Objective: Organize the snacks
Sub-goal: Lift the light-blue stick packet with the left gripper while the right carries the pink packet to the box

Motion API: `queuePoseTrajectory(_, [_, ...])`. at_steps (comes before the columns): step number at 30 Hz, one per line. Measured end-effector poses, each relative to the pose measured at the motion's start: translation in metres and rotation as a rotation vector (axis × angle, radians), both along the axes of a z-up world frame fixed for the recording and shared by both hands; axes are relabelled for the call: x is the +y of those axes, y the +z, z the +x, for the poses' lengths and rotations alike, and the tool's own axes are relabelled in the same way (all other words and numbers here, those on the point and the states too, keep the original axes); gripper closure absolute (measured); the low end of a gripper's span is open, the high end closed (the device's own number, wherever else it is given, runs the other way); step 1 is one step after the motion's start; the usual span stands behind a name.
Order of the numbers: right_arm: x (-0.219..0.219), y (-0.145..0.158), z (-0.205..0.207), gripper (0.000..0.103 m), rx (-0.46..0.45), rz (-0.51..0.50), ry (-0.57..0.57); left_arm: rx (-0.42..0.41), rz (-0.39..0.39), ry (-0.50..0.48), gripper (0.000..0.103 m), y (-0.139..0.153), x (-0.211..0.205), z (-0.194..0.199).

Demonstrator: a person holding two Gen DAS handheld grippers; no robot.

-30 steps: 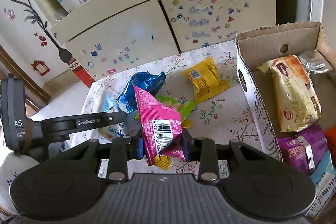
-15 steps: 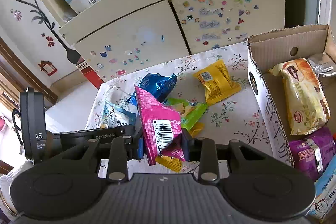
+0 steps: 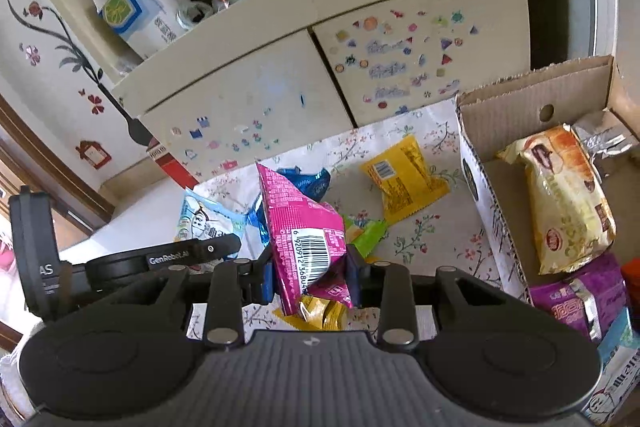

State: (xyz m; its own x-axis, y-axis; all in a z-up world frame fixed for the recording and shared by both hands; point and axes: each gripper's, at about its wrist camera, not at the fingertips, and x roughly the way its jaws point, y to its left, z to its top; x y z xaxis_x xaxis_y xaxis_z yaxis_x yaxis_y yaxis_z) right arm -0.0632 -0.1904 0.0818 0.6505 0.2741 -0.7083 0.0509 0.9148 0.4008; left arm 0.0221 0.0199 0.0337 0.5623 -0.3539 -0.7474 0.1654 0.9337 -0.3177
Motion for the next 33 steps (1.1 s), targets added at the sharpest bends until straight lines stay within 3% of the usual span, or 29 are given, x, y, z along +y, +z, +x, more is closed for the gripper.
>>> queuePoseTrajectory(7, [-0.013, 0.017, -0.003, 0.064, -0.06, 0.005, -0.04, -0.064, -0.069, 0.008, 0.093, 0.031, -0.016, -0.007])
queuePoseTrajectory(12, [-0.029, 0.026, -0.006, 0.064, -0.087, 0.007, -0.095, -0.133, -0.055, -0.033, 0.093, 0.046, -0.041, -0.014])
queuePoseTrajectory(17, [-0.045, 0.035, -0.014, 0.064, -0.105, 0.003, -0.153, -0.145, -0.078, -0.074, 0.093, 0.052, -0.064, -0.017])
queuePoseTrajectory(33, [-0.126, 0.067, -0.055, 0.064, -0.179, 0.014, -0.383, -0.21, -0.137, -0.319, 0.093, 0.065, -0.154, -0.051])
